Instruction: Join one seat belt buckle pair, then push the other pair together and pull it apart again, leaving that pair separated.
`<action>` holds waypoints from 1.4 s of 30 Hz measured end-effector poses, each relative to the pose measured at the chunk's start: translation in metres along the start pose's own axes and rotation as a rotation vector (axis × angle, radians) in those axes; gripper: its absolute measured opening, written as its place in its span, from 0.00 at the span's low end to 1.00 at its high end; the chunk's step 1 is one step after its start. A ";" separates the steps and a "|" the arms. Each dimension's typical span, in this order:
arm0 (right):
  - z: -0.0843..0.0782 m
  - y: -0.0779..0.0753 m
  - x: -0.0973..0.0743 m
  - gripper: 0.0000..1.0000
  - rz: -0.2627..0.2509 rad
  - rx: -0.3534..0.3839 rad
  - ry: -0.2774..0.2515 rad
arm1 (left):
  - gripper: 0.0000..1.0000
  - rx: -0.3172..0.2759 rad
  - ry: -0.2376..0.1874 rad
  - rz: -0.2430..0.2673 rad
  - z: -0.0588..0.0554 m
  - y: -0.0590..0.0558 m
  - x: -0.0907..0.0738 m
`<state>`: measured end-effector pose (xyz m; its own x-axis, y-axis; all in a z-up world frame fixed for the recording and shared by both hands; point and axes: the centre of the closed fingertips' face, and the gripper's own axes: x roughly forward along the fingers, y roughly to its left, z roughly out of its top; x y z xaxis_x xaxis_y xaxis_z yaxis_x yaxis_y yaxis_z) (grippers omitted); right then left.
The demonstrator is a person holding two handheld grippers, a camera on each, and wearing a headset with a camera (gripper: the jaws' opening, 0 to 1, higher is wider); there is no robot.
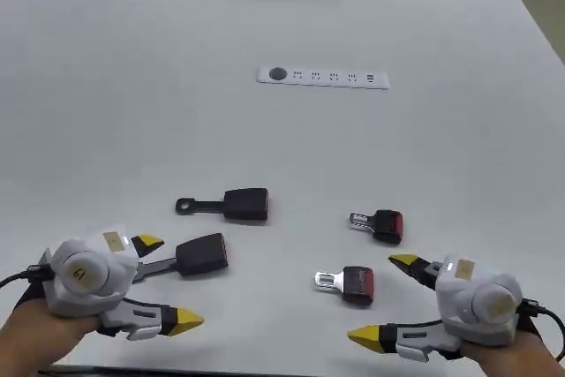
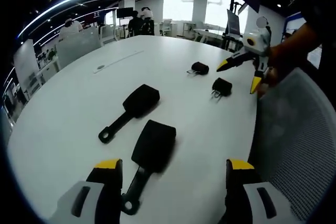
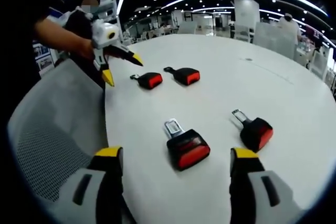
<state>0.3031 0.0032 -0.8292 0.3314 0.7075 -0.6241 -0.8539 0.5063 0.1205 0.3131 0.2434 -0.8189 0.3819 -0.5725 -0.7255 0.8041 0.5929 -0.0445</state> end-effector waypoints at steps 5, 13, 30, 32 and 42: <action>-0.001 -0.005 0.010 0.84 0.022 -0.031 0.020 | 0.80 0.022 0.013 -0.009 0.003 0.009 0.012; -0.005 -0.014 0.020 0.81 0.056 -0.091 0.071 | 0.74 0.132 0.117 -0.071 -0.002 0.016 0.031; -0.015 -0.016 0.024 0.69 0.110 -0.149 0.136 | 0.55 0.233 0.130 -0.153 0.000 0.020 0.045; -0.015 -0.016 0.024 0.67 0.112 -0.151 0.138 | 0.46 0.249 0.131 -0.168 0.000 0.019 0.044; -0.016 -0.014 0.025 0.65 0.112 -0.171 0.143 | 0.35 0.316 0.148 -0.213 -0.003 0.006 0.043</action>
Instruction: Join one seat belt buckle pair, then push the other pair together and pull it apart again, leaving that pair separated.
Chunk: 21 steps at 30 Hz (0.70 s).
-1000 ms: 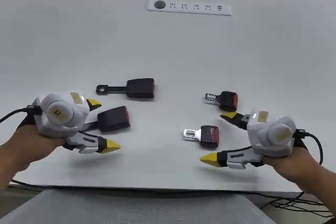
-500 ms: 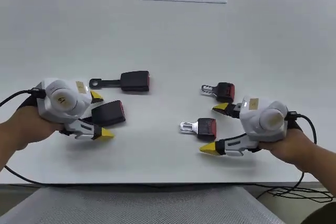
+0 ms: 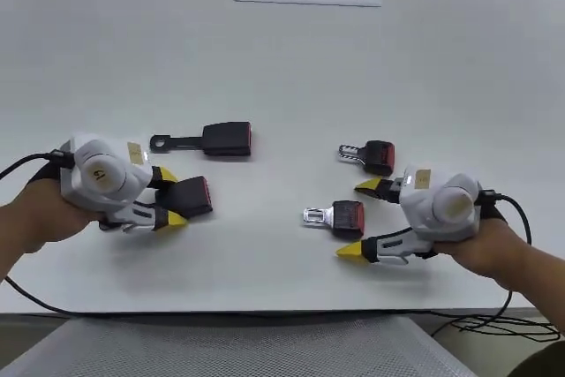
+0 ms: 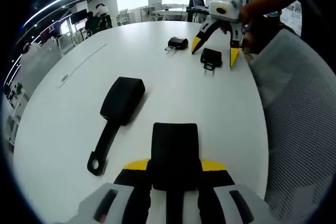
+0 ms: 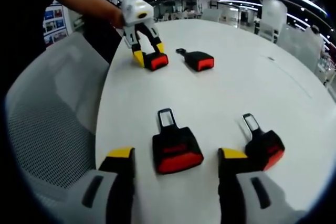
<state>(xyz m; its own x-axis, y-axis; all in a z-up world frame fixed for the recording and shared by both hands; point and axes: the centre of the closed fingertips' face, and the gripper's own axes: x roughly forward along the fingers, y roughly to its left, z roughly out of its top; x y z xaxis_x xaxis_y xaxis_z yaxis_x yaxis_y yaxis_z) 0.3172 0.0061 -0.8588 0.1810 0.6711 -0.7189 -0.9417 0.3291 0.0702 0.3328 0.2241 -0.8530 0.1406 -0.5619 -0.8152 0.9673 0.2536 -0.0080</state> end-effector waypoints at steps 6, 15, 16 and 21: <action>-0.003 -0.002 -0.002 0.61 0.011 -0.035 0.020 | 0.35 0.060 0.010 -0.046 0.005 -0.017 0.004; -0.006 -0.004 -0.004 0.38 0.043 -0.135 0.058 | 0.34 0.134 0.036 -0.092 0.014 -0.025 0.013; -0.005 -0.006 -0.004 0.36 0.039 -0.157 0.060 | 0.34 0.131 0.040 -0.096 0.013 -0.024 0.013; -0.006 -0.007 -0.005 0.35 0.062 -0.165 0.067 | 0.34 0.158 0.063 -0.122 0.011 -0.024 0.011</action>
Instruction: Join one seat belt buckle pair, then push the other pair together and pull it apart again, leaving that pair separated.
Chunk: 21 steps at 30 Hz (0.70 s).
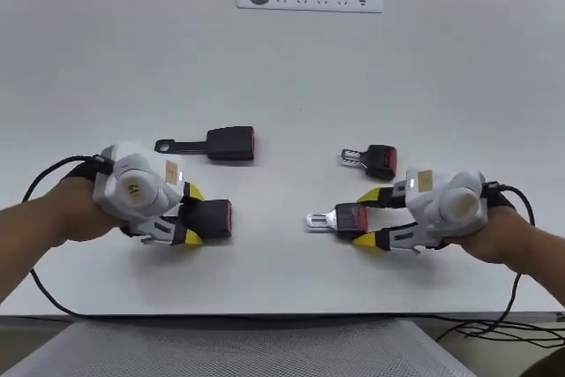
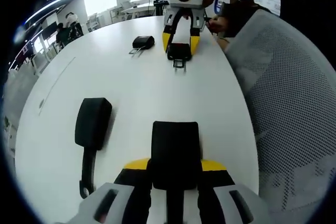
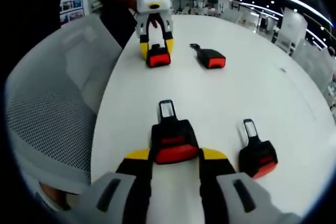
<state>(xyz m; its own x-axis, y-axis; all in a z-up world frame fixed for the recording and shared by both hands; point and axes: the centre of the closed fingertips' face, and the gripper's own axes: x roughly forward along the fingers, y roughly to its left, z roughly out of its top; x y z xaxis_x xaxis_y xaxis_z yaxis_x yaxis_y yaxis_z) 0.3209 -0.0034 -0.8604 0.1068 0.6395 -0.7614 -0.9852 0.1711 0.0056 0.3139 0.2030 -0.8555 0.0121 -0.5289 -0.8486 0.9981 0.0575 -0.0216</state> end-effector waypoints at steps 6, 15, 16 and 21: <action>-0.001 0.000 0.000 0.34 0.011 -0.009 0.011 | 0.35 -0.016 -0.002 -0.005 -0.001 0.001 -0.001; 0.004 0.004 0.002 0.34 -0.003 0.010 -0.021 | 0.35 -0.025 0.019 -0.007 -0.001 0.002 -0.002; 0.005 0.004 0.003 0.34 -0.002 0.013 -0.023 | 0.35 -0.028 0.017 -0.007 -0.001 0.003 -0.002; 0.008 0.003 0.007 0.34 -0.015 0.026 -0.034 | 0.35 -0.035 0.026 -0.005 -0.002 0.003 -0.001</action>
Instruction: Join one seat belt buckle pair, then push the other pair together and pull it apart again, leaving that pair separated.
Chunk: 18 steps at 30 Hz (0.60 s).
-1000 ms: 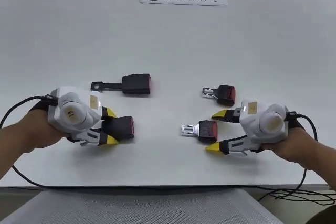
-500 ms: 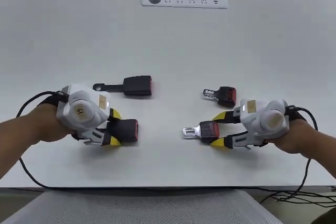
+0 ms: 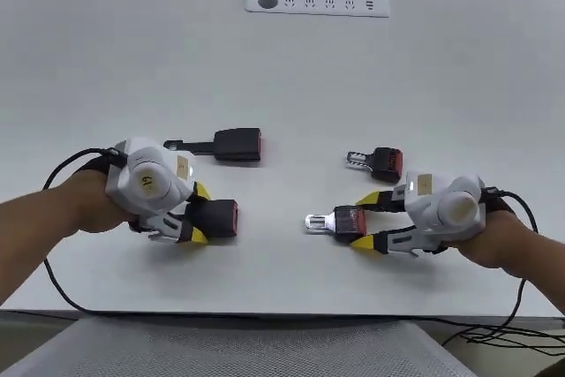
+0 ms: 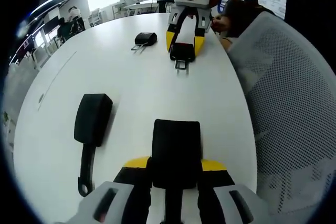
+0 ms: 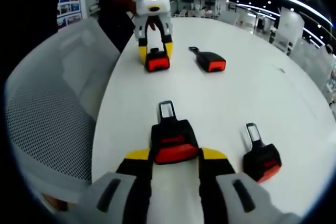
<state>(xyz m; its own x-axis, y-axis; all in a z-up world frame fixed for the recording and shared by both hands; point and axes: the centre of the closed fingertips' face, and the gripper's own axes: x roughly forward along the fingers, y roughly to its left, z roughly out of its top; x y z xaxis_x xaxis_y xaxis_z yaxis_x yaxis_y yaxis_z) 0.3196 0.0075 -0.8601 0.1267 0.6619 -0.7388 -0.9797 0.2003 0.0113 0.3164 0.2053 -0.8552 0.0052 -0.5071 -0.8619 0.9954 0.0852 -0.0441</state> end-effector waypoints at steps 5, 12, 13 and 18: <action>0.007 0.001 0.007 0.34 -0.006 0.012 -0.013 | 0.35 -0.003 0.009 0.002 -0.001 0.001 0.001; 0.020 0.002 0.018 0.34 0.002 0.008 -0.023 | 0.34 -0.010 0.013 0.003 -0.003 0.003 0.003; 0.022 0.002 0.020 0.34 0.001 0.004 -0.029 | 0.34 -0.013 0.011 0.004 -0.002 0.002 0.003; 0.031 0.004 0.027 0.34 0.005 0.003 -0.038 | 0.34 -0.013 0.013 0.004 -0.001 0.002 0.003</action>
<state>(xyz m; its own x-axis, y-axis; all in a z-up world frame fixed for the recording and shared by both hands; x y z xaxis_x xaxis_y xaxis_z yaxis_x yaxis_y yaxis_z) 0.3243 0.0490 -0.8592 0.1274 0.6899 -0.7126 -0.9800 0.1985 0.0169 0.3181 0.2048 -0.8587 0.0079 -0.4952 -0.8688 0.9941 0.0982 -0.0469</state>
